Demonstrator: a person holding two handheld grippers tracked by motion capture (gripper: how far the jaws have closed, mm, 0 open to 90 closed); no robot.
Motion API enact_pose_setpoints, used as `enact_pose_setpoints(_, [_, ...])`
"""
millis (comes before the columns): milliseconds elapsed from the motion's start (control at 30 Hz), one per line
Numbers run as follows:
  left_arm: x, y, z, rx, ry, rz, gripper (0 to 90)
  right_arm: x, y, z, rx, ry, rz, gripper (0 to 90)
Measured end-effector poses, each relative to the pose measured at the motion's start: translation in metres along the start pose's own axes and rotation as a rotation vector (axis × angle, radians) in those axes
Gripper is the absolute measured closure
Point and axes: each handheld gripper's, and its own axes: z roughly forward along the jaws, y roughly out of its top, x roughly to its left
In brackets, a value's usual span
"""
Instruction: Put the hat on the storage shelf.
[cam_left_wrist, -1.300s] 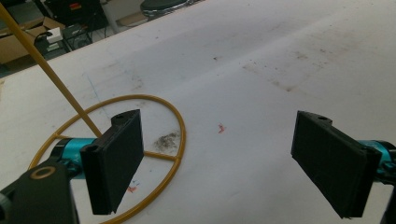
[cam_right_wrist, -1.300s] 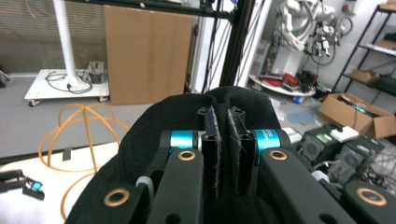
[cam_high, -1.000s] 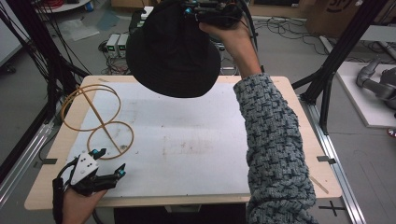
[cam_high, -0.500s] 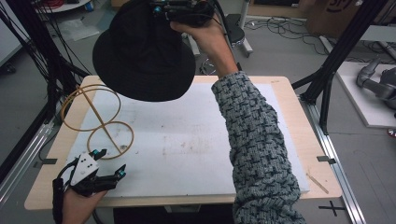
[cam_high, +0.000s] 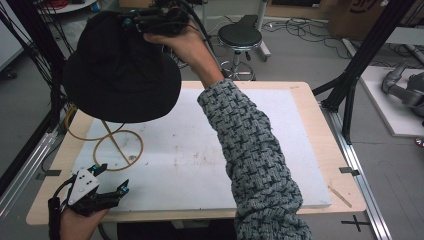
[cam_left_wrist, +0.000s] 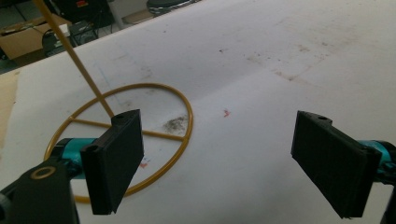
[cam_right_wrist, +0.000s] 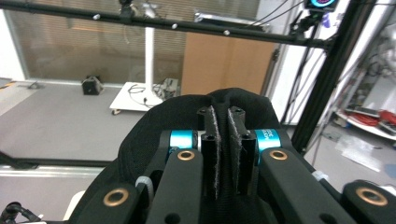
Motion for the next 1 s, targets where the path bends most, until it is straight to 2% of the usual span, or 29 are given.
enact_pose_setpoints(67, [0.001,-0.001,-0.003,0.001,0.008,0.0,17.1,0.003,-0.001,0.012,0.013,0.017,-0.002,85.9])
enact_pose_setpoints(133, [0.0,-0.002,-0.004,0.0,0.012,-0.004,17.2,0.004,-0.001,0.016,0.015,0.023,-0.003,85.9])
enact_pose_setpoints(167, [0.001,-0.003,-0.007,0.002,0.016,-0.003,17.1,0.006,-0.002,0.026,0.024,0.039,-0.002,85.8])
enact_pose_setpoints(267, [0.002,-0.004,-0.009,0.003,0.023,-0.005,17.2,0.009,-0.004,0.039,0.036,0.059,0.004,85.8])
enact_pose_setpoints(433, [0.003,-0.005,-0.012,0.0,0.028,-0.009,17.2,0.014,-0.007,0.057,0.066,0.081,-0.001,85.7])
enact_pose_setpoints(767, [0.002,-0.004,-0.01,-0.011,0.023,-0.006,17.2,0.023,-0.017,0.083,0.119,0.107,-0.014,85.2])
enact_pose_setpoints(1000, [0.001,-0.003,-0.009,-0.011,0.015,-0.004,17.2,0.027,-0.025,0.095,0.154,0.115,-0.012,84.8])
